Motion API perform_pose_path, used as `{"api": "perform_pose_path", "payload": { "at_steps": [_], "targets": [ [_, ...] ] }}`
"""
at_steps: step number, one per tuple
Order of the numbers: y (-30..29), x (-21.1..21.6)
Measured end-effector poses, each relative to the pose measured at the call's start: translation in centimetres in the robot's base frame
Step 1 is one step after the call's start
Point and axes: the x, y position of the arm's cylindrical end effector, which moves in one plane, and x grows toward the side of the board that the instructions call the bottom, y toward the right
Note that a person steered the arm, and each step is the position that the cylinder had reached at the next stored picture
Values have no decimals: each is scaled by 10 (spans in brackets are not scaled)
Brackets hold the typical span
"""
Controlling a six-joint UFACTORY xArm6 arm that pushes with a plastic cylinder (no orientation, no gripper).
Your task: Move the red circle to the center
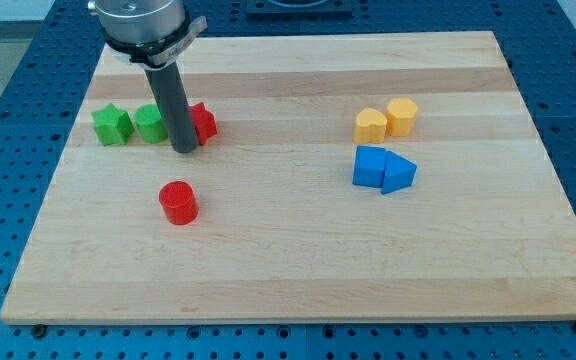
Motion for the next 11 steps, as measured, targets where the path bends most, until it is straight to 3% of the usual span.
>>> {"api": "perform_pose_path", "payload": {
  "at_steps": [2, 5, 8, 11],
  "targets": [
    [0, 34],
    [15, 32],
    [-61, 62],
    [-59, 85]
  ]
}}
